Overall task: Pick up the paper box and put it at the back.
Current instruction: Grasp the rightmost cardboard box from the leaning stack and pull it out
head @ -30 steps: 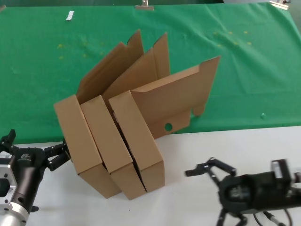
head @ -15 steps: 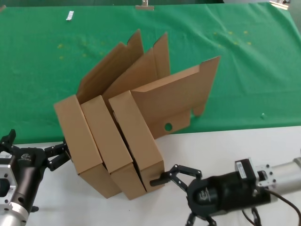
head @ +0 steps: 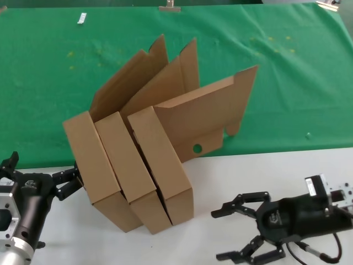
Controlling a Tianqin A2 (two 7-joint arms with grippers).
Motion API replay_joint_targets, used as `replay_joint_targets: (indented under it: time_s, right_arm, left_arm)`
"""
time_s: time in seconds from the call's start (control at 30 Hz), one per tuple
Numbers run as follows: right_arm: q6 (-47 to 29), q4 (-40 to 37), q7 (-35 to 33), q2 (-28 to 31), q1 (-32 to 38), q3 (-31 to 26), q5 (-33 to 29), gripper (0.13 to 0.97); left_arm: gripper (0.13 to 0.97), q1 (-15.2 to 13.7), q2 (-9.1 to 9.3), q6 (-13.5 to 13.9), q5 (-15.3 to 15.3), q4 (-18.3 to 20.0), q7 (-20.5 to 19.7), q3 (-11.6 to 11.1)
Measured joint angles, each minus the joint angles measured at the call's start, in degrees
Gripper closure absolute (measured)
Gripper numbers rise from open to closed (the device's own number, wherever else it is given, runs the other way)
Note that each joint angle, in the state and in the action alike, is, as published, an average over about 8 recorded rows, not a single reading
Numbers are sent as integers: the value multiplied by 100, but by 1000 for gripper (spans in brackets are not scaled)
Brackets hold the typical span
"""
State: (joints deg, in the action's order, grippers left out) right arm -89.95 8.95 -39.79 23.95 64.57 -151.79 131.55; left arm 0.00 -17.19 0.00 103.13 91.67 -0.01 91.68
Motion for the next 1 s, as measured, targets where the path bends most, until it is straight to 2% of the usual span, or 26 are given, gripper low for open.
replay_joint_targets:
  time_s: [0.03,0.23,0.6,0.8,1.0]
  right_arm:
    - [0,-73,-5,-12,16,47,-53,393]
    - [0,-208,21,-190,-3,256,-202,552]
    - [0,-10,166,-451,16,110,7,783]
    - [0,-207,175,-293,144,166,-233,783]
    - [9,-491,280,-282,219,708,-645,783]
  left_arm:
    - [132,0,0,0,0,0,0,0]
    - [132,0,0,0,0,0,0,0]
    - [132,0,0,0,0,0,0,0]
    - [132,0,0,0,0,0,0,0]
    - [132,0,0,0,0,0,0,0]
